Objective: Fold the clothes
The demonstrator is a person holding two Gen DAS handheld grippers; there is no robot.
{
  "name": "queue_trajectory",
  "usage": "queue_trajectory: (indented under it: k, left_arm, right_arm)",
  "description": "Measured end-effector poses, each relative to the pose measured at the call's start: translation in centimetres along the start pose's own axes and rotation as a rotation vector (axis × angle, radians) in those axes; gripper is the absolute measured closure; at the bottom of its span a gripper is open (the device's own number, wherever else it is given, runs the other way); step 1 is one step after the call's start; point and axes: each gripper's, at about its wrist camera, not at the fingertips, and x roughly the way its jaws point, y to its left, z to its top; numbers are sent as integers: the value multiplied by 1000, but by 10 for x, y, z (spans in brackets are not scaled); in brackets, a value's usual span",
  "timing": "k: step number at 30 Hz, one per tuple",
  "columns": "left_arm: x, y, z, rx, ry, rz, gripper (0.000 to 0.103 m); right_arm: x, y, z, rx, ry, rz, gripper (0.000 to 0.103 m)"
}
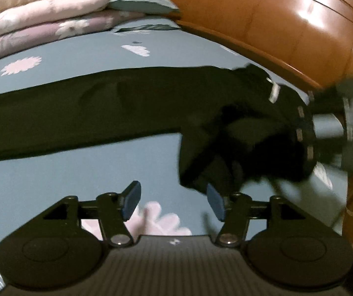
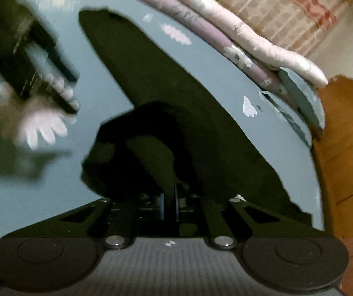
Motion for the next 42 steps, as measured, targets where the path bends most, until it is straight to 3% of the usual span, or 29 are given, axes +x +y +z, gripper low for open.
queue_trajectory:
  k: [7, 10, 14, 16, 17, 18, 19, 20, 25, 31, 35, 38, 42]
  left_arm:
    - [5, -32, -3, 40, -59, -123, 43]
    - [12, -49, -1, 93, -94, -157, 36]
    - [22, -60, 2, 146, -145, -53, 34]
    - [21, -54, 9, 128, -152, -35, 36]
    - [18, -49, 13, 113, -151, -49, 40]
    - [16, -43, 17, 98, -150, -62, 61]
    - [13, -38, 21, 83, -149, -76, 95]
    - [11, -32, 25, 68, -149, -90, 100]
    - [-23, -4, 52, 51, -149, -158, 100]
    - [-73, 8, 88, 139, -141, -197, 99]
    - [-76, 18, 108, 137, -135, -214, 88]
    - [-45, 34, 114, 79, -90, -133, 62]
    - [-2, 45, 107, 43, 6, -11, 59]
  right_arm:
    - [-36, -42, 19, 137, -95, 92, 97]
    - [-50, -57, 25, 195, -128, 127, 97]
    - [-66, -70, 26, 252, -164, 165, 97]
    - [-74, -71, 24, 265, -175, 170, 97]
    - [-78, -72, 23, 271, -180, 175, 97]
    - [-82, -74, 22, 277, -184, 179, 97]
    - [-86, -75, 21, 283, -189, 184, 97]
    - [-89, -76, 19, 287, -190, 183, 97]
    - [-100, -77, 11, 283, -184, 201, 97]
    - [-115, -80, 9, 267, -198, 230, 97]
    - [-116, -89, 11, 311, -231, 243, 97]
    - [-96, -98, 10, 373, -213, 224, 96]
    - [-52, -106, 8, 422, -126, 161, 96]
